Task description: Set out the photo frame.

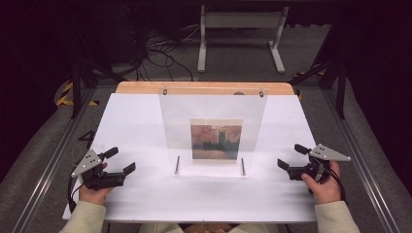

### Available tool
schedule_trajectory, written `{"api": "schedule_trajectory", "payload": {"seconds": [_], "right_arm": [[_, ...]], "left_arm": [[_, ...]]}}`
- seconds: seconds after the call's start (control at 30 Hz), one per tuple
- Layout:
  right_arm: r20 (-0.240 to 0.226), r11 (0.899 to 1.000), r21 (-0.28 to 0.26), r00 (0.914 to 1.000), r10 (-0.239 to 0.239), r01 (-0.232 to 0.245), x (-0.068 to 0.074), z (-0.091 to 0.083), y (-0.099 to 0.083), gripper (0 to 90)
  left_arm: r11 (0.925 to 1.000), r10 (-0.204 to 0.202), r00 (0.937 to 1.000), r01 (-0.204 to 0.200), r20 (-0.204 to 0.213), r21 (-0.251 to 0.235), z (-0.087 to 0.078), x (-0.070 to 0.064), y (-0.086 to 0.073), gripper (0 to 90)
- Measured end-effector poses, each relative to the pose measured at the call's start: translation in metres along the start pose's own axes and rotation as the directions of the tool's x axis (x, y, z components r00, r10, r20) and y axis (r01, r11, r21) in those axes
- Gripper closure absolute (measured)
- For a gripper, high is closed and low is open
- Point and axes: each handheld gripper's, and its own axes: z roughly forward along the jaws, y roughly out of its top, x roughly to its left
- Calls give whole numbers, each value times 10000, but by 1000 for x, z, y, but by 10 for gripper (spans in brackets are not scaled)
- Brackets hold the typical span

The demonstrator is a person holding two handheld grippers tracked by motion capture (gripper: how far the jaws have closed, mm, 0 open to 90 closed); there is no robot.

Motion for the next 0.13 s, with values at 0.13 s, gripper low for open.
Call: {"api": "schedule_trajectory", "payload": {"seconds": [0.13], "right_arm": [[83, 10000, 24, 10000, -28, 28, 0, 0, 0, 40]], "left_arm": [[9999, -119, 9999, 118, -96, -56, -1, 0, 1, 64]]}}
